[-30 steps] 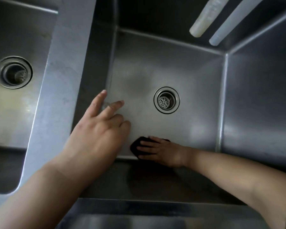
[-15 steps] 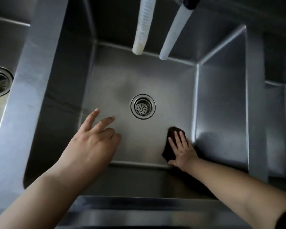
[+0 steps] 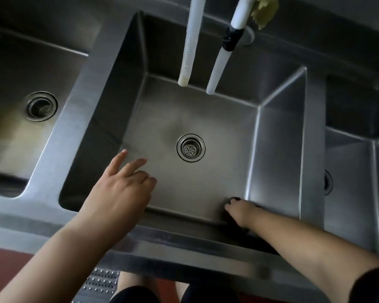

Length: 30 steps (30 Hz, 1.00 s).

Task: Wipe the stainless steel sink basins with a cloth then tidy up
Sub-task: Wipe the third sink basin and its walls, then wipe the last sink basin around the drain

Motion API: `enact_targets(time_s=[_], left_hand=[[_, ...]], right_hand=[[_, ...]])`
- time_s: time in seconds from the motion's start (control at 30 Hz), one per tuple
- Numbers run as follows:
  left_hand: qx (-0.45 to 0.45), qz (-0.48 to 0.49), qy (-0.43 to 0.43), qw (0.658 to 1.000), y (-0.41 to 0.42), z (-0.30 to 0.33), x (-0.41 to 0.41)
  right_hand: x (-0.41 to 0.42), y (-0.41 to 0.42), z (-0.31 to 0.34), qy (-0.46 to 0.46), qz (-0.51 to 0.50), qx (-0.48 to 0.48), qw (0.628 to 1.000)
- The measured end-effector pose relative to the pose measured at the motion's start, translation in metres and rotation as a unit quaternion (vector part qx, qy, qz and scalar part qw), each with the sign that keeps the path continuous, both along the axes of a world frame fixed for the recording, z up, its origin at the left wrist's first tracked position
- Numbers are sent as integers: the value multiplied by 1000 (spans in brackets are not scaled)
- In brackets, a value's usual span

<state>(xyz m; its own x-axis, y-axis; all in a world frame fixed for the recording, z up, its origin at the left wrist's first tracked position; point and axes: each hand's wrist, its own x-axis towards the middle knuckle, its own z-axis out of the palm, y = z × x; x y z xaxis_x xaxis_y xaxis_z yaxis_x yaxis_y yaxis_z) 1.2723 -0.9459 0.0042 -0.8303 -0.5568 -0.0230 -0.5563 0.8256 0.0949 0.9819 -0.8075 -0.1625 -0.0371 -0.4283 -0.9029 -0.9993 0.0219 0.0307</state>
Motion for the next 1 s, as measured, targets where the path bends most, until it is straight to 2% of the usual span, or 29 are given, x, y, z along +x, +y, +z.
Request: enact_targets(time_s=[0.1, 0.2, 0.4, 0.53, 0.7, 0.83, 1.0], left_hand=[[-10, 20, 9, 1000, 12, 13, 7], [-28, 44, 18, 998, 23, 33, 13], [-25, 97, 44, 994, 43, 69, 28], [-60, 107, 66, 990, 51, 92, 52], [-30, 163, 6, 986, 46, 110, 85], [4, 215, -10, 977, 37, 97, 125], [10, 210, -13, 978, 21, 91, 183]], right_hand=[[2, -2, 20, -89, -115, -7, 989], [16, -8, 44, -147, -211, -97, 962], [66, -26, 101, -259, -300, -236, 887], [100, -44, 138, -280, -290, -304, 863], [143, -68, 178, -314, -261, -368, 836], [187, -88, 199, -313, -230, -406, 827], [261, -108, 220, -298, -187, -469, 810]])
